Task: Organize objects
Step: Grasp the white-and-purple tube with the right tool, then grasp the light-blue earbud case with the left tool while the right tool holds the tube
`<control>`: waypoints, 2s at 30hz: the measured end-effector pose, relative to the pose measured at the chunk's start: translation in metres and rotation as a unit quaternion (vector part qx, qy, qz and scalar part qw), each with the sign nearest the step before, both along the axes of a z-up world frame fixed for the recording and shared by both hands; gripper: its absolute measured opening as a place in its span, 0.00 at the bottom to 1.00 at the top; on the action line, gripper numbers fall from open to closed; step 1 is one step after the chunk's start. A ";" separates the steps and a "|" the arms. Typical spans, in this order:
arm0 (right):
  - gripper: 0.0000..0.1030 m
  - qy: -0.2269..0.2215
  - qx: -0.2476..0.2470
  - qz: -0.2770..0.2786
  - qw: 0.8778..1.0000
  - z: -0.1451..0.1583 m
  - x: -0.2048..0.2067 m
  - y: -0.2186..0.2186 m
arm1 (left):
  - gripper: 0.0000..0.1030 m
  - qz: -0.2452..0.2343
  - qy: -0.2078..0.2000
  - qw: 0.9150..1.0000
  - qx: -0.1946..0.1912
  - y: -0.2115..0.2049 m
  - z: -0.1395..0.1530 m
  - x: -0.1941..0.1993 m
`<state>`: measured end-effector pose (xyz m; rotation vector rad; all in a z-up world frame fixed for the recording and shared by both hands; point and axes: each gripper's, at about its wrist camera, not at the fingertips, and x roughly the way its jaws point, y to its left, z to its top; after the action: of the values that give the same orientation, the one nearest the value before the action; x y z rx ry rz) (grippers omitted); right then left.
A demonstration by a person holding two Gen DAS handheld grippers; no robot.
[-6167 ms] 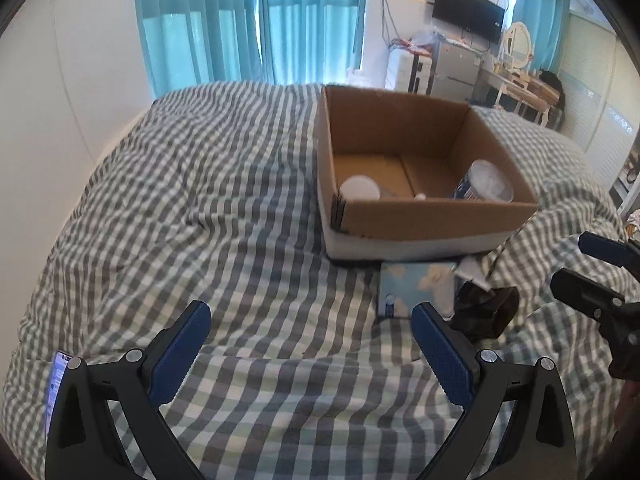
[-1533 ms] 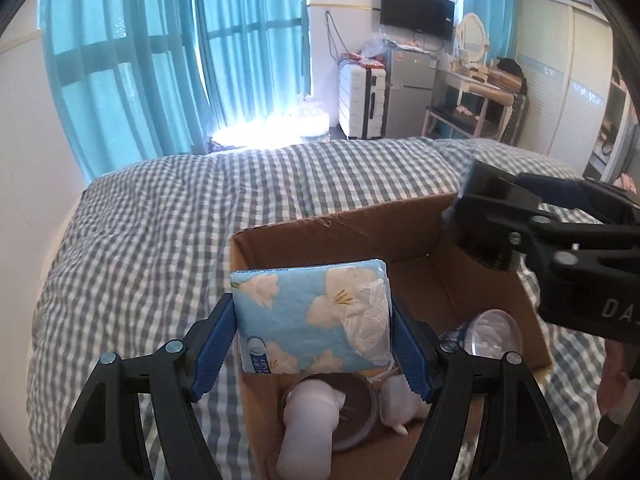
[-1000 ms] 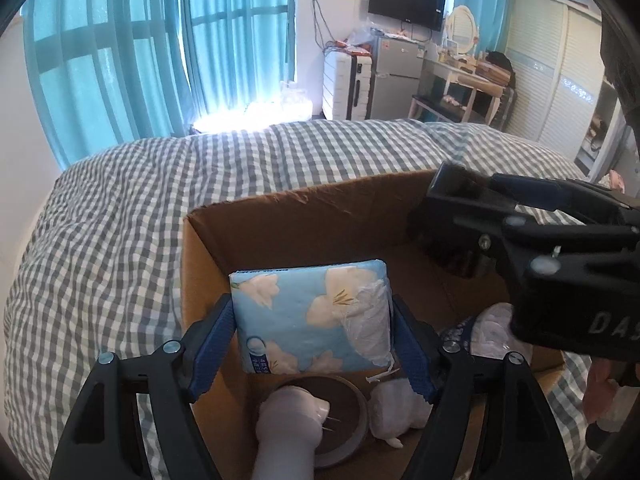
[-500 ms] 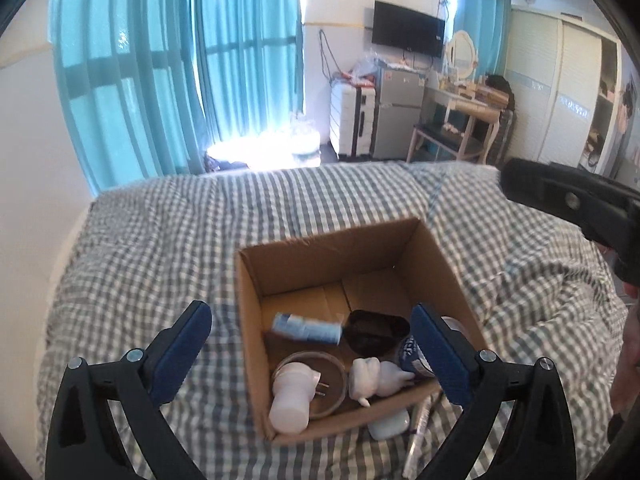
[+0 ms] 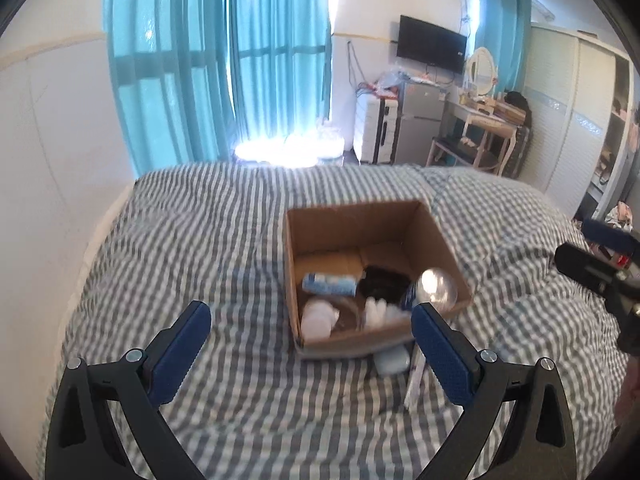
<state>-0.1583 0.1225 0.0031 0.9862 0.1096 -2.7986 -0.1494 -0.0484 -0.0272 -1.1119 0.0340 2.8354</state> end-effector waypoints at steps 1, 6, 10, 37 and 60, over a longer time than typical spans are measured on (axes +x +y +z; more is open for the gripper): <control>0.87 -0.012 -0.003 0.000 1.000 -0.014 0.001 0.000 | 1.00 0.004 -0.006 1.000 0.001 -0.001 -0.010 0.004; 0.87 -0.073 -0.013 -0.009 0.997 -0.079 -0.005 -0.004 | 1.00 0.018 -0.031 0.999 -0.012 0.003 -0.055 0.010; 0.87 -0.113 -0.014 -0.013 0.993 -0.122 -0.021 -0.009 | 1.00 0.031 -0.060 0.997 -0.025 0.004 -0.094 0.001; 0.30 -0.200 0.094 -0.026 0.975 -0.229 -0.059 -0.043 | 1.00 0.063 -0.145 0.987 0.026 -0.024 -0.160 -0.015; 0.20 -0.135 0.011 -0.037 0.990 -0.157 -0.022 0.051 | 1.00 -0.003 -0.142 0.990 -0.008 0.092 -0.163 -0.037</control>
<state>-0.1802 0.1740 -0.1544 1.3902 0.0695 -2.7007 -0.1865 0.0432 -0.1899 -1.5032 0.0405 2.6461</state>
